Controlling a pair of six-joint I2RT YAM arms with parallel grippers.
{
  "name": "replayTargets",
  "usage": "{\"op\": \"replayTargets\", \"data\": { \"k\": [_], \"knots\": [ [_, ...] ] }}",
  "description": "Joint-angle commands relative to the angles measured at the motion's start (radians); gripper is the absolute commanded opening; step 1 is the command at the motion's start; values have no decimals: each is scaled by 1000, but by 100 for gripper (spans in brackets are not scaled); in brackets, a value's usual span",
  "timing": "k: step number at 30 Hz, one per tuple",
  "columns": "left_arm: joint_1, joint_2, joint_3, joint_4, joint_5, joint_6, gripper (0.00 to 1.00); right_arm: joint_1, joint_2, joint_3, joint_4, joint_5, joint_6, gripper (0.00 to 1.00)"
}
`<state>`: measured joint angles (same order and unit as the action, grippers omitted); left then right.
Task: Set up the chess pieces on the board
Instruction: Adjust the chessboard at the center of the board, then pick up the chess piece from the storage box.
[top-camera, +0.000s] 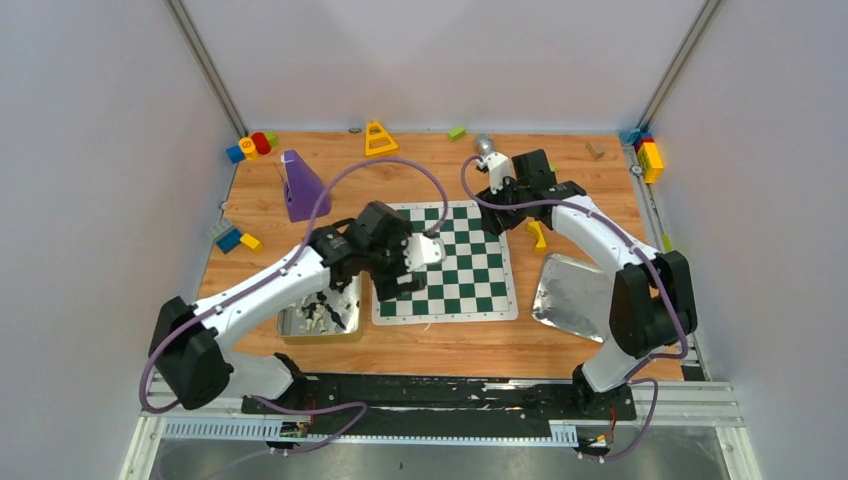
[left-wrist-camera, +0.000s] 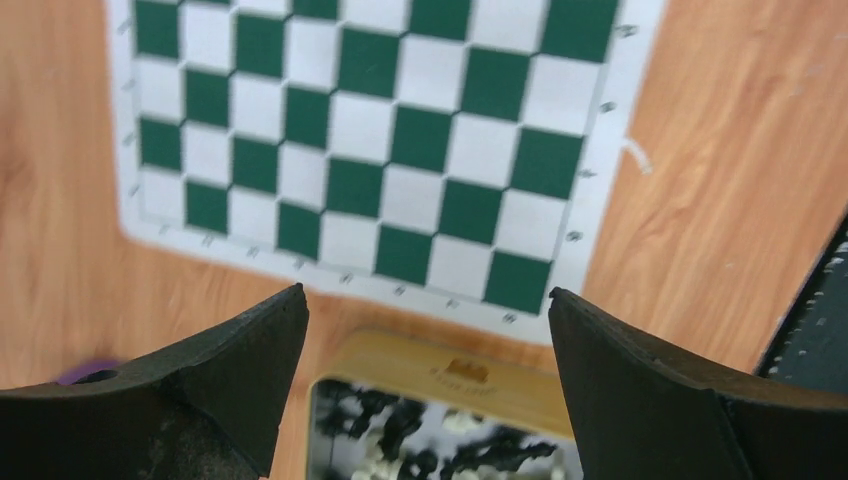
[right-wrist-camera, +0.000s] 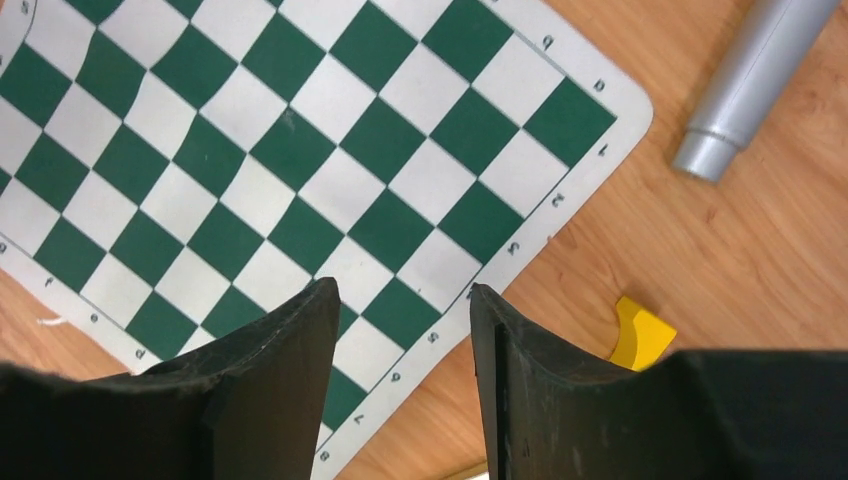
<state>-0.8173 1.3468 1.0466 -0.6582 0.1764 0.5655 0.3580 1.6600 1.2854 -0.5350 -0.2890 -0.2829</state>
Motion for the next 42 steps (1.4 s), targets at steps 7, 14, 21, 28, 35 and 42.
{"op": "replayTargets", "data": {
  "k": [7, 14, 21, 28, 35, 42],
  "knots": [
    [348, -89, 58, -220, -85, -92, 88, -12, -125, -135, 14, -65, -42, 49],
    [449, -15, 55, -205, -101, -130, 74, -12, -122, -151, 17, -75, -50, 47],
    [494, 60, 9, -150, -126, -143, 55, -16, -121, -164, 23, -78, -55, 45],
    [507, 85, -24, -120, -95, -146, 50, -17, -111, -166, 21, -81, -57, 45],
    [507, 149, -41, -92, -88, -149, 43, -18, -109, -170, 21, -82, -59, 45],
    [514, 197, -38, -70, -94, -150, 40, -18, -105, -172, 17, -87, -62, 45]
  ]
}}
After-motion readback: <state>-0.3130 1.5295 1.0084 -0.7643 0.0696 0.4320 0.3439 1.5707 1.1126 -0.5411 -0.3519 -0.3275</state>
